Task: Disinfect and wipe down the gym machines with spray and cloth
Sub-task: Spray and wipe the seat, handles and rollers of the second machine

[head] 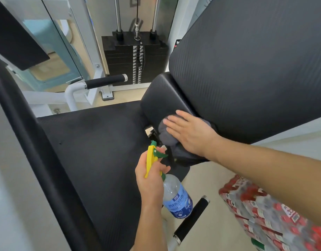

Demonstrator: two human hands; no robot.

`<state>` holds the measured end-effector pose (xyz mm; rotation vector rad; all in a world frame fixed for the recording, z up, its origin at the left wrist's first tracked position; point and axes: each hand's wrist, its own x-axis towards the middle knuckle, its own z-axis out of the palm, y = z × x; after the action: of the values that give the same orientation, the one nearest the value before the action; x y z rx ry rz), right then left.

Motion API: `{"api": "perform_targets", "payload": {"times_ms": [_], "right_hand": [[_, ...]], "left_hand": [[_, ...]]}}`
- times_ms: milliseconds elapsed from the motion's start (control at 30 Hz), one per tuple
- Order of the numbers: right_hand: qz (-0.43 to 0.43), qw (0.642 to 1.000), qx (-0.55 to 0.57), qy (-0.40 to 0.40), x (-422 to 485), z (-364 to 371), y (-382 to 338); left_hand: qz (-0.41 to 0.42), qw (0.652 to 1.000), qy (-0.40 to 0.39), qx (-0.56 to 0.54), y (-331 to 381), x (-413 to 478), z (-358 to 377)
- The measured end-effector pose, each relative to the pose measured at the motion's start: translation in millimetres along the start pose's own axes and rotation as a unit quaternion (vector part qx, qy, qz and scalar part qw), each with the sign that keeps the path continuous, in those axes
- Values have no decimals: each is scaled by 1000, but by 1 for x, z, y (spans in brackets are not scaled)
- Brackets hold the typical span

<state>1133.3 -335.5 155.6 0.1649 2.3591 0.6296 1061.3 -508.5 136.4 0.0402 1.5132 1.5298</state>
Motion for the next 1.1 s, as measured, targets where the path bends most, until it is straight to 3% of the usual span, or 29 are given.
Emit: {"api": "perform_targets", "payload": {"times_ms": [267, 400, 600, 767, 900, 1100], "right_hand": [[147, 985, 61, 64, 127, -47, 51], [100, 991, -6, 85, 120, -24, 19], [22, 1000, 18, 5, 31, 29, -55], [-23, 998, 35, -49, -35, 24, -52], [18, 997, 71, -4, -30, 4, -10], [120, 990, 55, 57, 62, -40, 49]], "left_hand": [[33, 999, 3, -20, 0, 29, -20], [44, 999, 8, -28, 1, 32, -23], [27, 999, 8, -26, -2, 21, -17], [25, 999, -2, -35, 0, 11, -14], [15, 999, -15, -37, 1, 9, -12], [23, 1000, -1, -6, 0, 25, -14]]}}
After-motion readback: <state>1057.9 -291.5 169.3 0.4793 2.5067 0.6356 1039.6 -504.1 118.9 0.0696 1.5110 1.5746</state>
